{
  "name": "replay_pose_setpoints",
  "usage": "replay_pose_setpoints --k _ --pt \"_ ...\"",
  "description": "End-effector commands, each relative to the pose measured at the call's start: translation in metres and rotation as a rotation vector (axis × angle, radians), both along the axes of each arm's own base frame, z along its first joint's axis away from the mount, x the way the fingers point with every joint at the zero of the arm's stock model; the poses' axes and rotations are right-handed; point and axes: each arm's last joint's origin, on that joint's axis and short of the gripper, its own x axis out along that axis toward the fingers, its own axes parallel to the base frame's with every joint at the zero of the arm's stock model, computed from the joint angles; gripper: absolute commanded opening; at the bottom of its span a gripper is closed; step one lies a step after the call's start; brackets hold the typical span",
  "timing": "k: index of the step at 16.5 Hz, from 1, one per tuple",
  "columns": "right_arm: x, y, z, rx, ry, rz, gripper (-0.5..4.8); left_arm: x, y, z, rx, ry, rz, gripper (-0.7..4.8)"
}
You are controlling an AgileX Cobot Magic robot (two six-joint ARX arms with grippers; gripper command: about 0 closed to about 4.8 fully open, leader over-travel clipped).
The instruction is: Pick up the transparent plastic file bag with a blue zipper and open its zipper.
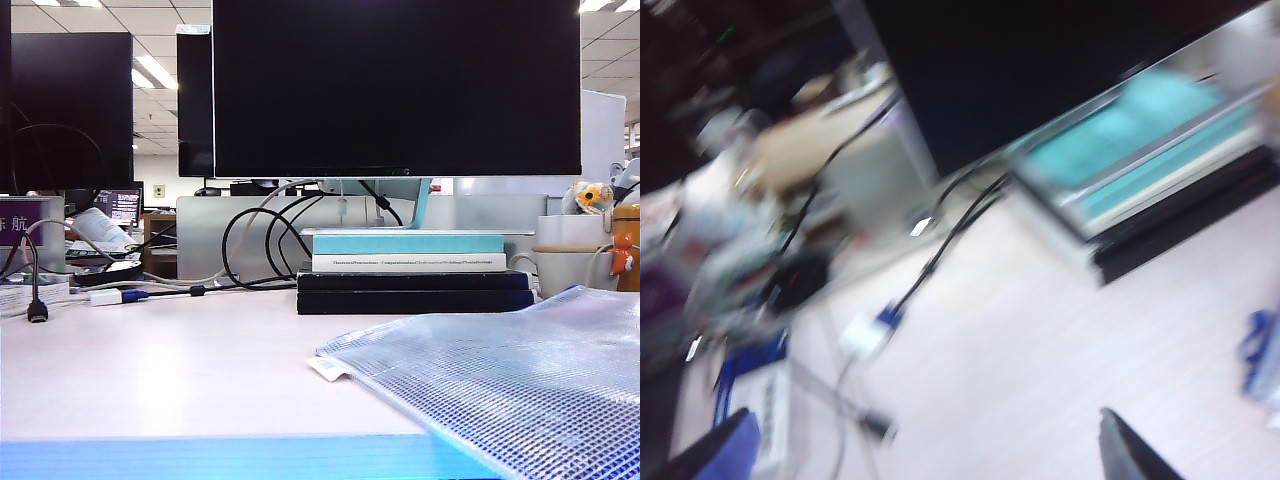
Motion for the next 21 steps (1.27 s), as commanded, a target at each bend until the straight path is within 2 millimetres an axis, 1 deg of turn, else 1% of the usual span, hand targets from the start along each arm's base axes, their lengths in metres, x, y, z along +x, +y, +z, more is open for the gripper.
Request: replay_pose_setpoints --k 1,2,3,4,5,6,9,11,12,13,14,16,18,19,20,21 --pt "-0.03 0.005 -0.008 -0.022 0.11 -0.145 1.08 -0.006 0.008 -0.018 -0.09 -0.012 0.093 4.79" --pt "-0.039 0.006 -0.013 -0.032 0.16 -0.2 0.74 -0.006 0.01 -0.023 -0.096 -0.004 0.144 4.79" --pt "-0.05 0.008 -0.022 -0.04 0.231 -0.247 0.7 -0.005 0.011 -0.029 -0.101 0.01 0.209 4.79" --pt "-0.059 0.011 -0.032 -0.037 0.286 -0.247 0.7 -0.004 0.012 -0.033 -0.118 0.032 0.249 4.79" --pt "-0.07 0.017 -0.047 -0.035 0.336 -0.214 0.68 -0.003 0.012 -0.037 -0.168 0.064 0.268 4.79" --pt "-0.074 0.021 -0.058 -0.034 0.386 -0.187 0.61 -0.004 0.012 -0.038 -0.193 0.081 0.278 4.79" --pt "-0.088 0.032 -0.086 -0.024 0.514 -0.084 0.61 -0.008 0.014 -0.041 -0.213 0.094 0.318 4.79" --pt "-0.101 0.036 -0.099 -0.027 0.516 -0.066 0.56 -0.017 0.019 -0.047 -0.184 0.085 0.409 4.79" --pt "-0.106 0.036 -0.101 -0.012 0.49 -0.077 0.34 -0.021 0.02 -0.052 -0.185 0.084 0.415 4.79" --pt "-0.112 0.037 -0.102 -0.001 0.458 -0.084 0.08 -0.026 0.021 -0.058 -0.207 0.086 0.422 4.79" --pt "-0.118 0.037 -0.103 0.002 0.421 -0.094 -0.05 -0.031 0.022 -0.067 -0.229 0.087 0.428 4.79" --pt "-0.124 0.037 -0.103 0.0 0.369 -0.127 -0.05 -0.039 0.024 -0.085 -0.278 0.073 0.435 4.79" --pt "-0.128 0.037 -0.105 0.008 0.326 -0.147 -0.05 -0.05 0.026 -0.103 -0.353 0.042 0.444 4.15" --pt "-0.128 0.038 -0.112 0.021 0.316 -0.143 -0.05 -0.058 0.028 -0.115 -0.413 0.027 0.451 3.53" --pt "-0.125 0.038 -0.119 0.045 0.316 -0.143 -0.05 -0.061 0.029 -0.124 -0.459 0.029 0.459 3.05" --pt "-0.125 0.038 -0.12 0.048 0.3 -0.14 -0.05 -0.062 0.029 -0.127 -0.471 0.034 0.458 2.85"
